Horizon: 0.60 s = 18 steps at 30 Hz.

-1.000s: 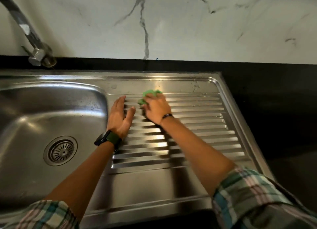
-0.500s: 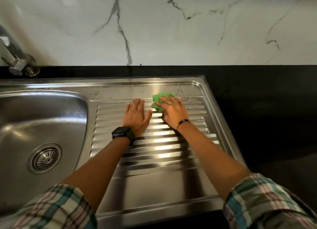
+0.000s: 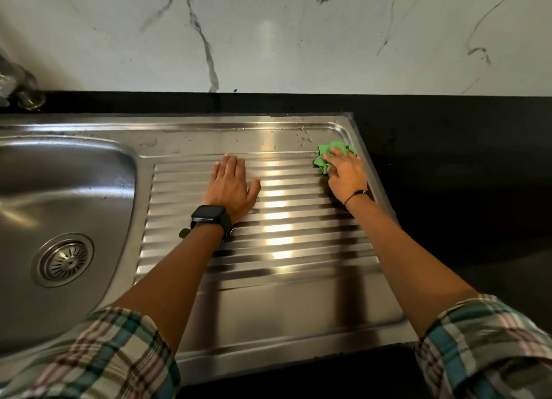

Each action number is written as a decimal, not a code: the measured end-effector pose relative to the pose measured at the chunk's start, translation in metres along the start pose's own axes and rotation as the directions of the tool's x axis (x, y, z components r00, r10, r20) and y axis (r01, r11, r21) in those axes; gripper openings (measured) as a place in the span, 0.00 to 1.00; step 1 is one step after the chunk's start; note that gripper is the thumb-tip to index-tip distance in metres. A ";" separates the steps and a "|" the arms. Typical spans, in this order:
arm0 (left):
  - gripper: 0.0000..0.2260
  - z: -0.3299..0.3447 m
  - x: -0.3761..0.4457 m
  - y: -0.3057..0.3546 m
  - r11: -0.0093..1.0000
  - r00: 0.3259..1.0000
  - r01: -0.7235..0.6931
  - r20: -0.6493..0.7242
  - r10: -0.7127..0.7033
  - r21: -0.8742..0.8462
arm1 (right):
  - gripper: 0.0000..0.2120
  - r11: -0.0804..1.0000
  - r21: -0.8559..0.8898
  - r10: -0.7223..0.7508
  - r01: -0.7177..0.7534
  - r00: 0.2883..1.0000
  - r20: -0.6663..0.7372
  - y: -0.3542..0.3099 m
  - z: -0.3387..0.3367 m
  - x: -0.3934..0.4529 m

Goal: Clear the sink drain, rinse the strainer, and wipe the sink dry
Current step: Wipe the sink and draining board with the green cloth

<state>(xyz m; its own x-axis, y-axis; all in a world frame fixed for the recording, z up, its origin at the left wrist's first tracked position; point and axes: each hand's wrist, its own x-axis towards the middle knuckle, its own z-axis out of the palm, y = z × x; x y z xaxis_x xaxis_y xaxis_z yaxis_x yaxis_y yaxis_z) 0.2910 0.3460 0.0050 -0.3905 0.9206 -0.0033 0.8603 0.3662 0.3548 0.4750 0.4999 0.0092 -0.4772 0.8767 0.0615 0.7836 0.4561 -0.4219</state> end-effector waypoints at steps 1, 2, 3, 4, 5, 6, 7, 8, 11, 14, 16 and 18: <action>0.26 0.000 0.001 0.000 1.000 1.000 -0.006 -0.001 0.006 0.007 | 0.19 1.000 0.004 0.018 -0.018 1.000 -0.019 -0.004 0.002 0.000; 0.26 0.001 0.002 0.000 1.000 1.000 -0.015 0.000 0.015 0.013 | 0.19 1.000 0.002 0.025 -0.025 0.999 -0.027 -0.009 0.003 0.000; 0.26 0.002 0.004 0.000 1.000 1.000 -0.024 0.003 0.024 0.019 | 0.18 1.000 -0.006 0.009 -0.009 1.000 -0.021 -0.018 0.005 -0.001; 0.26 0.002 0.004 0.000 0.999 1.000 -0.025 0.008 0.025 0.025 | 0.17 1.000 -0.015 -0.025 0.025 1.000 0.001 -0.030 0.008 -0.002; 0.26 0.002 0.004 0.001 0.999 1.000 -0.022 0.012 0.022 0.030 | 0.16 0.998 -0.021 -0.064 0.064 0.998 0.027 -0.044 0.014 -0.002; 0.26 0.003 0.003 0.001 0.999 1.000 -0.016 0.013 0.016 0.034 | 0.14 0.994 -0.036 -0.101 0.103 0.994 0.050 -0.060 0.021 -0.003; 0.25 0.003 0.003 0.001 0.999 1.000 -0.011 0.010 0.010 0.038 | 0.13 0.988 -0.063 -0.140 0.143 0.988 0.058 -0.076 0.029 -0.004; 0.25 0.003 0.002 0.001 0.999 1.000 -0.008 0.008 0.007 0.041 | 0.13 0.979 -0.095 -0.178 0.182 0.983 0.054 -0.090 0.036 -0.005; 0.24 0.002 0.001 0.002 0.999 1.000 -0.005 0.019 0.005 0.035 | 0.15 0.951 -0.162 -0.256 0.263 0.965 0.062 -0.101 0.043 -0.006; 0.24 0.001 0.000 0.001 1.000 1.000 -0.013 0.009 0.013 -0.009 | 0.18 0.902 -0.217 -0.353 0.373 0.927 0.128 -0.078 0.033 -0.003; 0.23 0.000 -0.001 -0.003 0.999 1.000 -0.011 0.002 0.011 -0.047 | 0.18 0.894 -0.256 -0.339 0.367 0.929 0.146 -0.057 0.022 0.001; 0.23 -0.002 -0.003 -0.006 0.997 1.000 -0.007 0.006 0.007 -0.073 | 0.17 0.918 -0.291 -0.250 0.267 0.963 0.097 -0.027 0.006 0.008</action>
<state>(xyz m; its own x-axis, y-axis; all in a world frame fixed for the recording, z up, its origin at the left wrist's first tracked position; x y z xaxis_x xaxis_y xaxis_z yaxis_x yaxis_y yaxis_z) 0.2859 0.3406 0.0049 -0.3822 0.9241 -0.0061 0.8368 0.3489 0.4219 0.4479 0.4938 0.0158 -0.6940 0.7158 0.0773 0.7080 0.6980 -0.1074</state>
